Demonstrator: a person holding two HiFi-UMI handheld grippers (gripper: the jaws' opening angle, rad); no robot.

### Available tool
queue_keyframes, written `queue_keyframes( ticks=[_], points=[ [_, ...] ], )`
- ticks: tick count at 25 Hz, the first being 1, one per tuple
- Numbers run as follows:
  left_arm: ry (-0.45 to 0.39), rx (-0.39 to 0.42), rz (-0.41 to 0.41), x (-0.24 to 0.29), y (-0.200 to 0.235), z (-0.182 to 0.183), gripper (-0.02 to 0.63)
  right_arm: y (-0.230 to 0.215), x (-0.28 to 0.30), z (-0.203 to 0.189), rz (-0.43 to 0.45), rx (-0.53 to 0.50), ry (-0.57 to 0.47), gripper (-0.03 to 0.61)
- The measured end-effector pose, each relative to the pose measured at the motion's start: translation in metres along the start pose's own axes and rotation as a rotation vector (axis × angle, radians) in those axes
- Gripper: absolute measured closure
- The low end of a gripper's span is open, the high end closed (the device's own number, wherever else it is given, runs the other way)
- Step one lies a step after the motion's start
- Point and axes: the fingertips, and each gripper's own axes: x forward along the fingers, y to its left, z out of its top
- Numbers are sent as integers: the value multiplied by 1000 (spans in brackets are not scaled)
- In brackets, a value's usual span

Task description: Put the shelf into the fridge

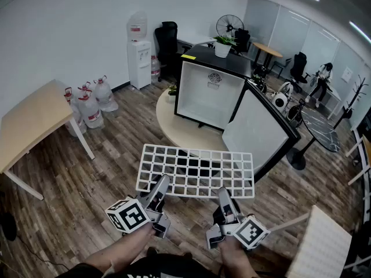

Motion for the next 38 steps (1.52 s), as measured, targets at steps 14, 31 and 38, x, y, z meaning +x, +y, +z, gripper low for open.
queue_keyframes(
  ticks=[14,31,38],
  points=[
    [6,10,-15,-16,2,6,517,16,-2,-13,47,-42,-19,483],
    [31,-10,-70,-35,36,43,517,43,20,-50,-10,-67,-45,483],
    [32,6,-75,-25,43,57,517,47,41,-50,23,-37,-59,482]
  ],
)
